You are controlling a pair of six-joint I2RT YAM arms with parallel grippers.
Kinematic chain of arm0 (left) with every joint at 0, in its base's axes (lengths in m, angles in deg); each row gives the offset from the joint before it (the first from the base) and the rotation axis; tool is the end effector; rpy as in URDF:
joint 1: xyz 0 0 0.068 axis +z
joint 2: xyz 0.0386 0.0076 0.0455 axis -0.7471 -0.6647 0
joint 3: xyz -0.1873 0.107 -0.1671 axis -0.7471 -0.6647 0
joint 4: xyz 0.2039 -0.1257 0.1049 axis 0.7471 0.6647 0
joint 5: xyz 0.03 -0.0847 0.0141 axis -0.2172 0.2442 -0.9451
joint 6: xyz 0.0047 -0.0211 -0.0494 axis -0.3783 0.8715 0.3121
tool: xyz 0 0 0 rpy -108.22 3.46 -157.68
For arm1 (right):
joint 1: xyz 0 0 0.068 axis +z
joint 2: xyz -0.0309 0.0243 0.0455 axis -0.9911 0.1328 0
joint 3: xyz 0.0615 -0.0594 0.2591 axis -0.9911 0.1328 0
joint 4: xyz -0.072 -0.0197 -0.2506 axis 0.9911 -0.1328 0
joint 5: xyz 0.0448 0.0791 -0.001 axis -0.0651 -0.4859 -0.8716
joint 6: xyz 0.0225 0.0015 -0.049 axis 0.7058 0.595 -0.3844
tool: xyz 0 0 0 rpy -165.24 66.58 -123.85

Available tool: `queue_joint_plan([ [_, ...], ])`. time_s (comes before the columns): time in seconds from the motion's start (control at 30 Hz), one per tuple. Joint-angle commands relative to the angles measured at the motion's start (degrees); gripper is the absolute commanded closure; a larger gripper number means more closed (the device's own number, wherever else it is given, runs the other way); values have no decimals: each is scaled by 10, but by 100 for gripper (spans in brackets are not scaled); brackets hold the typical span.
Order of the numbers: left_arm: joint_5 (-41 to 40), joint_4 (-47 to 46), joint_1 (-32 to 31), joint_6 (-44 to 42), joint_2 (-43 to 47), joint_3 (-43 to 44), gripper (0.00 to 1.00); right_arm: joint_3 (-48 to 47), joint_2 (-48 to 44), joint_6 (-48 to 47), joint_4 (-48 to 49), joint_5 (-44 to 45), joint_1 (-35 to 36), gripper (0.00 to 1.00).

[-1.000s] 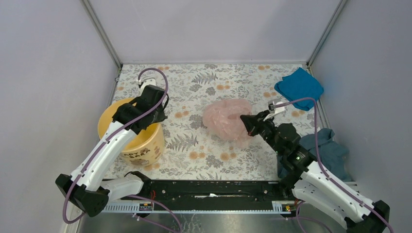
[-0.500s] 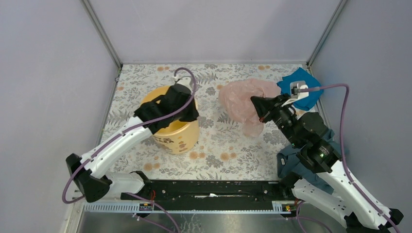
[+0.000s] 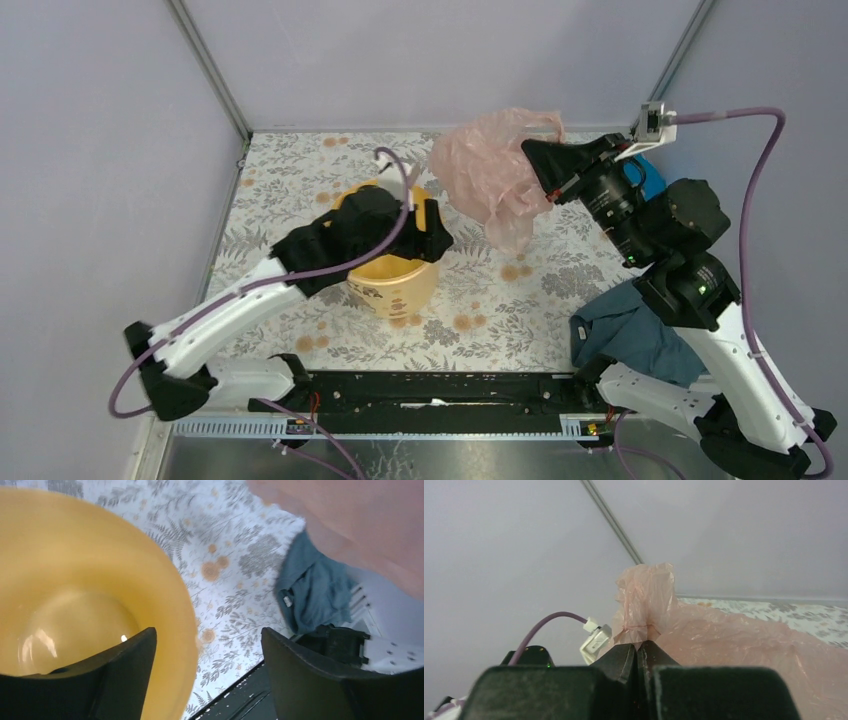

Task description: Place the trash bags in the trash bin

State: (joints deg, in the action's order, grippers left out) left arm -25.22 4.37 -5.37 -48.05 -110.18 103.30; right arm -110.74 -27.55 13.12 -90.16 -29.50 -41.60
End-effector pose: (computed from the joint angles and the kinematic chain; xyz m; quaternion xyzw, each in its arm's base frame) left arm 0.1628 -0.2134 0.3845 0.1257 0.8569 -0.2950 0.4036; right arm 0.1150 0.0917 0.5226 -0.0120 0.5838 0.4088 0.7013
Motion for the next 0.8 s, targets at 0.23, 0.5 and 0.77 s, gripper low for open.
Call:
queue_joint_plan([
  [0.23,-2,-3,0,-152,253,-13,5,-169,130,242,30,-226,-1,100],
  [0.5,-51,28,1,-131,359,-8,1,-105,193,463,177,-315,-1,100],
  [0.77,-82,45,0,-114,394,6,1,-41,245,608,329,-349,8,100],
])
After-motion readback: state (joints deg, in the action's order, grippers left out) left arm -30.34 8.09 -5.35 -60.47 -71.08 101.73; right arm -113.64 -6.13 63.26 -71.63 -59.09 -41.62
